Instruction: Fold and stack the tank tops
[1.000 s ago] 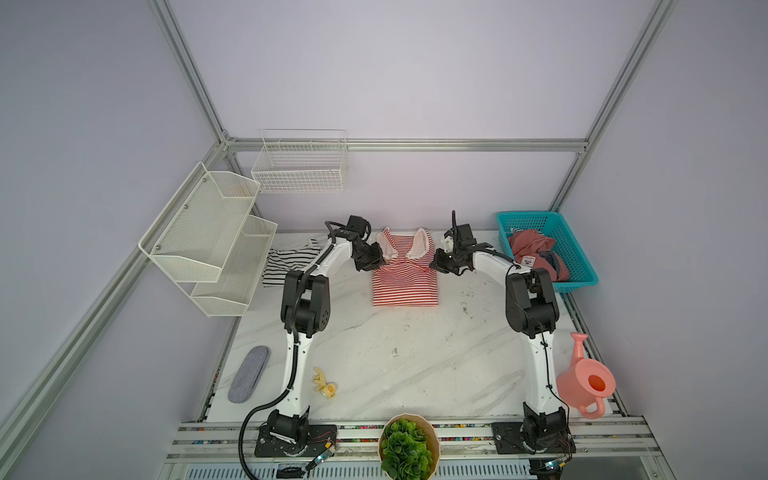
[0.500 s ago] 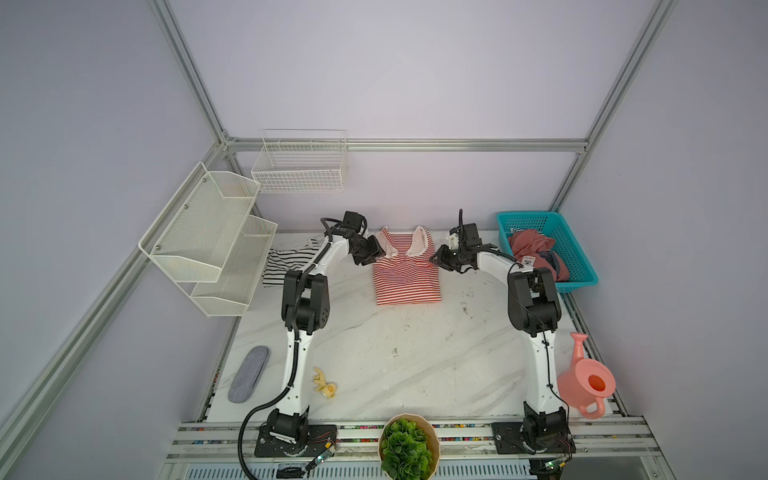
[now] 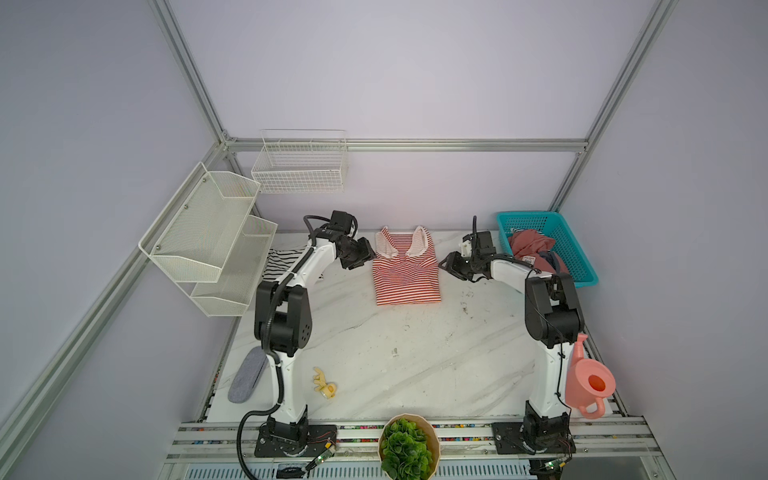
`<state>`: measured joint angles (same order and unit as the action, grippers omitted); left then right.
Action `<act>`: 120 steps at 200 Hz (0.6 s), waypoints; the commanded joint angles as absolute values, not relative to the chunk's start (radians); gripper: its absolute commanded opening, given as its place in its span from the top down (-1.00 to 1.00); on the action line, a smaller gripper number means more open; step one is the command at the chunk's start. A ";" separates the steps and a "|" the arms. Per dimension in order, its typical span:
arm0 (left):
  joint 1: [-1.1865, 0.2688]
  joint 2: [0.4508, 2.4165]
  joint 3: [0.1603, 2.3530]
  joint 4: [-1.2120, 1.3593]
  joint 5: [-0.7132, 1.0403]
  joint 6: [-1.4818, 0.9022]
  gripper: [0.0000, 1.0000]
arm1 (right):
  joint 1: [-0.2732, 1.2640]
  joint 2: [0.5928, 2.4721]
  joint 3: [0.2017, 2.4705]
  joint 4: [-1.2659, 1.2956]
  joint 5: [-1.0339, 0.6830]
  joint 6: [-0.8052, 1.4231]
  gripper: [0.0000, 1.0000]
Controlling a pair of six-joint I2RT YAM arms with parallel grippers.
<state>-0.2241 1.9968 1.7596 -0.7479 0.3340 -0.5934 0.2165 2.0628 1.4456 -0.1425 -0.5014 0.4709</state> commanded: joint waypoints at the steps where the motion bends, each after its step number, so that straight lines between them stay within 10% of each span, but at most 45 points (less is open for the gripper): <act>1: -0.273 1.960 1.602 -0.746 0.315 -0.549 -0.06 | 0.240 1.973 1.345 -0.102 -0.502 0.474 0.01; 120: -0.318 2.035 1.459 -0.586 0.352 -0.672 -0.06 | 0.305 1.955 1.181 -0.133 -0.489 0.471 -0.05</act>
<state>-0.3145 2.0312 1.4937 -0.6430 0.3309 -0.6411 0.2985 1.9442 1.1995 -0.1234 -0.5011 0.4694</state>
